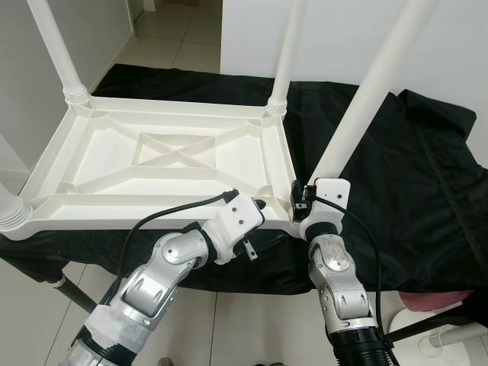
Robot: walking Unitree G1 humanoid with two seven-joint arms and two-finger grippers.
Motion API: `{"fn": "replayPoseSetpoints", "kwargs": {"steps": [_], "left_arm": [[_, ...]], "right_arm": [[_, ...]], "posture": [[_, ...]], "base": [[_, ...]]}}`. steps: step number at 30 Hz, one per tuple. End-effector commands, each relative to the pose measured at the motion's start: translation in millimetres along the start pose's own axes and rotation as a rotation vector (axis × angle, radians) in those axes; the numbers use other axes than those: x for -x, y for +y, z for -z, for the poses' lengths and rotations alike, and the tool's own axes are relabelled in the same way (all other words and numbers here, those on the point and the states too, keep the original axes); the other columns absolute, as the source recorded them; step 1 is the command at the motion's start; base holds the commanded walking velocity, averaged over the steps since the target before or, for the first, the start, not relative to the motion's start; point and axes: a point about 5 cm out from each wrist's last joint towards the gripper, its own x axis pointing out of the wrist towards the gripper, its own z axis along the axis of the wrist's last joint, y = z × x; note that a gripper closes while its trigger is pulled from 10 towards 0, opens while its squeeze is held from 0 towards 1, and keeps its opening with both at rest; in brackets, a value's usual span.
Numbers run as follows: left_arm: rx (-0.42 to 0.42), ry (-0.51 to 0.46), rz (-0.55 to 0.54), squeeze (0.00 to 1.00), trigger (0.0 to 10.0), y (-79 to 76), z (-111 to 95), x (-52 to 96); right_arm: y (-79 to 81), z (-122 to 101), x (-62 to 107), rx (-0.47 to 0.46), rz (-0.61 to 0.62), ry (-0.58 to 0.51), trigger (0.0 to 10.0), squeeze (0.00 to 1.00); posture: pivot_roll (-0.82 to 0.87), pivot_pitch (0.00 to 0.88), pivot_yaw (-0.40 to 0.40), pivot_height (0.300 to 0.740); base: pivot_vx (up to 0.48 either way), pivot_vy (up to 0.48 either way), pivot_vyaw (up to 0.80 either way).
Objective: Building children table
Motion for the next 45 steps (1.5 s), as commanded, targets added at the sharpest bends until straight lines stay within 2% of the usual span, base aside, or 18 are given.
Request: {"fn": "replayPoseSetpoints", "kwargs": {"steps": [1, 8, 9, 11, 12, 13, 18, 20, 26, 27, 33, 38, 39, 41, 42, 43, 45], "left_arm": [[0.000, 0.000, 0.020, 0.00, 10.0, -1.9, 1, 0.0], [-0.006, 0.005, 0.017, 0.00, 10.0, 0.6, 1, 1.2], [-0.006, 0.006, 0.016, 0.00, 10.0, 0.6, 1, 1.5], [-0.006, 0.006, 0.017, 0.00, 10.0, 0.0, 1, 2.1], [-0.006, 0.006, 0.017, 0.00, 10.0, 0.0, 1, 2.1], [-0.006, 0.004, 0.017, 0.00, 10.0, -0.5, 1, 1.8], [-0.008, 0.001, 0.018, 0.00, 10.0, -1.0, 0, 0.7], [-0.007, 0.000, 0.018, 0.00, 10.0, 0.2, 0, -0.4], [-0.011, -0.002, 0.017, 0.00, 10.0, 1.2, 0, -0.6], [-0.011, -0.002, 0.017, 0.00, 10.0, 1.2, 0, -0.6], [-0.012, -0.005, 0.026, 0.00, 10.0, -0.1, -1, -2.0], [-0.012, -0.006, 0.033, 0.00, 10.0, 0.1, -2, -2.7], [-0.016, -0.004, 0.034, 0.00, 10.0, 0.2, -2, -2.9], [-0.018, -0.003, 0.034, 0.00, 10.0, 0.4, -2, -3.0], [-0.020, -0.002, 0.034, 0.00, 10.0, 0.0, -2, -3.2], [-0.020, -0.002, 0.033, 0.00, 10.0, -0.2, -1, -3.2], [-0.019, -0.003, 0.033, 0.00, 10.0, -0.3, -1, -3.2]], "right_arm": [[4.6, 2, 6.1, -0.058, 0.002, 0.015, 10.0, 1.00], [-5.9, -2, 2.4, -0.031, -0.005, 0.006, 10.0, 1.00], [-5.7, -1, 1.2, -0.042, -0.064, 0.015, 10.0, 1.00], [-6.8, -1, 0.0, -0.005, -0.219, -0.004, 10.0, 1.00], [-6.8, -1, 0.0, -0.005, -0.219, -0.004, 10.0, 1.00], [-11.3, 0, -0.2, -0.009, -0.279, -0.002, 10.0, 0.00], [-19.5, 1, -0.6, 0.035, -0.387, 0.000, 10.0, 0.00], [-29.9, 3, -4.6, 0.086, -0.449, 0.014, 10.0, 0.00], [-40.5, 5, -13.0, 0.149, -0.503, 0.035, 10.0, 0.00], [-40.5, 5, -13.0, 0.149, -0.503, 0.035, 10.0, 0.00], [-33.3, 9, -21.9, 0.189, -0.681, 0.061, 10.0, 0.00], [-27.9, 11, -23.7, 0.181, -0.753, 0.060, 10.0, 0.00], [-28.1, 14, -26.1, 0.202, -0.745, 0.070, 8.0, 0.00], [-28.7, 16, -28.2, 0.219, -0.736, 0.077, 8.0, 0.00], [-30.1, 19, -29.5, 0.220, -0.721, 0.087, 1.1, 0.00], [-30.8, 20, -30.1, 0.220, -0.719, 0.094, 0.0, 0.00], [-31.2, 22, -30.1, 0.217, -0.723, 0.096, 0.0, 0.00]], "posture": [[0.00, 0.081, -0.067, 0.740], [0.00, 0.083, -0.067, 0.740], [0.00, 0.083, -0.067, 0.740], [0.00, 0.083, -0.066, 0.740], [0.00, 0.083, -0.066, 0.740], [0.00, 0.082, -0.067, 0.740], [0.00, 0.080, -0.068, 0.740], [0.00, 0.074, -0.070, 0.740], [0.00, 0.073, -0.067, 0.740], [0.00, 0.073, -0.067, 0.740], [0.00, 0.072, -0.059, 0.740], [0.00, 0.068, -0.057, 0.740], [0.00, 0.067, -0.057, 0.740], [0.00, 0.066, -0.058, 0.740], [0.01, 0.061, -0.065, 0.740], [0.01, 0.061, -0.065, 0.740], [0.01, 0.061, -0.065, 0.740]], "base": [[0.000, 0.000, 0.00], [0.000, 0.000, 0.00], [0.000, 0.000, 0.00], [0.000, 0.000, 0.00], [0.000, 0.000, 0.00], [0.000, 0.000, 0.00], [0.000, 0.000, 0.00], [0.000, 0.000, 0.00], [0.000, 0.000, 0.00], [0.000, 0.000, 0.00], [0.000, 0.000, 0.00], [0.000, 0.000, 0.00], [0.000, 0.000, 0.00], [0.000, 0.000, 0.00], [0.000, 0.000, 0.00], [0.000, 0.000, 0.00], [0.000, 0.000, 0.00]]}}
